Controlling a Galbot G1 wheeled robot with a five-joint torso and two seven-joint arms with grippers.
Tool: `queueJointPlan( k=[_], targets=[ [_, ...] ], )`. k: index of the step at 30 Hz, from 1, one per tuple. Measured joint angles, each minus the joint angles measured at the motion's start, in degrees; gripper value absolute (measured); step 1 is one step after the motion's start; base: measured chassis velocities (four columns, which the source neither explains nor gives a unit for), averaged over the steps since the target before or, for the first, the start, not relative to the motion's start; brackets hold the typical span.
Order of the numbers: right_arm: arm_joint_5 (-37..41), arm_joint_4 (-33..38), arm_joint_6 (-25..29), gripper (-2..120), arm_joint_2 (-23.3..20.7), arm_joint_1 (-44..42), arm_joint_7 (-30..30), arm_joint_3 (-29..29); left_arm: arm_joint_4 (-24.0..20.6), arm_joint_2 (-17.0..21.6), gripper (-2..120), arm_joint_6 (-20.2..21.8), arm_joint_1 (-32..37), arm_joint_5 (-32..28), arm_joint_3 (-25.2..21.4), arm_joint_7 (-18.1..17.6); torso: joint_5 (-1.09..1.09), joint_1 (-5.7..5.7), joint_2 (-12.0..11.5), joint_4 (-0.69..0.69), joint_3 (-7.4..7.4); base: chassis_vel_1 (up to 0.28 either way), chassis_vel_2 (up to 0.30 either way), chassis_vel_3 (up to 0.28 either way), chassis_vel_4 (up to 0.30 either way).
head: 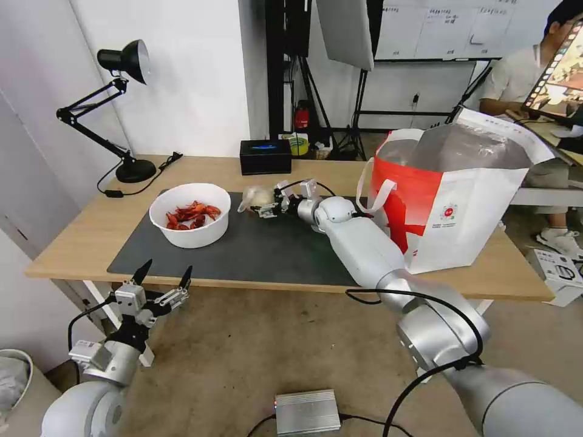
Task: Pick up the trash from the table and place it into the takeout bag.
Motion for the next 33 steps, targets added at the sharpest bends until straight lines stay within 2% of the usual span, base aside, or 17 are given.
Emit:
queueJointPlan(
  k=[2, 3, 6, 7, 10, 11, 16, 17, 20, 21, 26, 31, 33],
  targets=[
    [0.03, -0.14, 0.0, 82, 0.0, -0.22, 0.18, 0.31, -0.04, -0.23, 100, 0.0, 0.1, 0.23, 0.02, 0.0, 0.0, 0.0, 0.0, 0.0, 0.0, 0.0, 0.0, 0.0, 0.0],
    [0.03, -0.14, 0.0, 82, 0.0, -0.22, 0.18, 0.31, -0.04, -0.23, 100, 0.0, 0.1, 0.23, 0.02, 0.0, 0.0, 0.0, 0.0, 0.0, 0.0, 0.0, 0.0, 0.0, 0.0],
    [0.1, -0.17, 0.0, 69, -0.02, -0.55, 0.33, 0.53, -0.08, -0.23, 100, -0.01, 0.18, 0.27, 0.01, 0.0, 0.0, 0.0, 0.0, 0.0, 0.0, 0.0, 0.0, 0.0, 0.0],
    [0.1, -0.17, 0.0, 69, -0.02, -0.55, 0.33, 0.53, -0.08, -0.23, 100, -0.01, 0.18, 0.27, 0.01, 0.0, 0.0, 0.0, 0.0, 0.0, 0.0, 0.0, 0.0, 0.0, 0.0],
    [0.18, -0.14, 0.0, 53, -0.02, -0.67, 0.48, 0.59, -0.08, -0.11, 100, -0.02, 0.03, 0.27, 0.01, 0.0, 0.0, 0.0, 0.0, 0.0, 0.0, 0.0, 0.0, 0.0, 0.0],
    [0.18, -0.14, 0.0, 53, -0.02, -0.67, 0.48, 0.59, -0.08, -0.11, 100, -0.02, 0.03, 0.27, 0.01, 0.0, 0.0, 0.0, 0.0, 0.0, 0.0, 0.0, 0.0, 0.0, 0.0],
    [0.41, -0.07, -0.01, 30, -0.06, -0.69, 0.94, 1.16, 0.14, -0.03, 100, -0.03, -0.24, 0.21, 0.44, -0.05, 0.0, 0.0, 0.0, 0.0, 0.0, 0.0, 0.0, 0.0, 0.0],
    [0.41, -0.07, -0.01, 30, -0.06, -0.69, 0.94, 1.16, 0.14, -0.03, 100, -0.03, -0.24, 0.21, 0.44, -0.05, 0.0, 0.0, 0.0, 0.0, 0.0, 0.0, 0.0, 0.0, 0.0],
    [0.41, -0.13, -0.02, 15, -0.08, -0.78, 0.99, 1.28, 0.3, 0.15, 100, -0.06, -0.27, 0.07, 0.45, -0.07, 0.0, 0.0, 0.0, 0.0, 0.0, 0.0, 0.0, 0.0, 0.0],
    [0.41, -0.13, -0.02, 15, -0.08, -0.78, 0.99, 1.28, 0.3, 0.15, 100, -0.06, -0.27, 0.07, 0.45, -0.07, 0.0, 0.0, 0.0, 0.0, 0.0, 0.0, 0.0, 0.0, 0.0],
    [0.41, -0.01, -0.02, 0, -0.1, -1.2, 1.24, 1.58, 0.29, 0.22, 100, -0.09, -0.27, -0.1, 0.35, -0.13, 0.0, 0.0, 0.0, 0.0, 0.0, 0.0, 0.0, 0.0, 0.0],
    [0.43, 0.22, 0.01, 0, -0.1, -1.62, 1.46, 1.98, 0.28, 0.26, 100, -0.13, -0.18, -0.18, 0.16, -0.18, 0.0, 0.0, 0.0, 0.0, 0.0, 0.0, 0.0, 0.0, 0.0],
    [2.13, 1.87, 0.72, 0, -0.31, -2.22, 2.21, 2.6, 0.33, 0.87, 100, -0.23, -0.21, -1.29, -0.04, -1.61, 0.0, 0.0, 0.0, 0.0, 0.0, 0.0, 0.0, 0.0, 0.0]
  ],
)
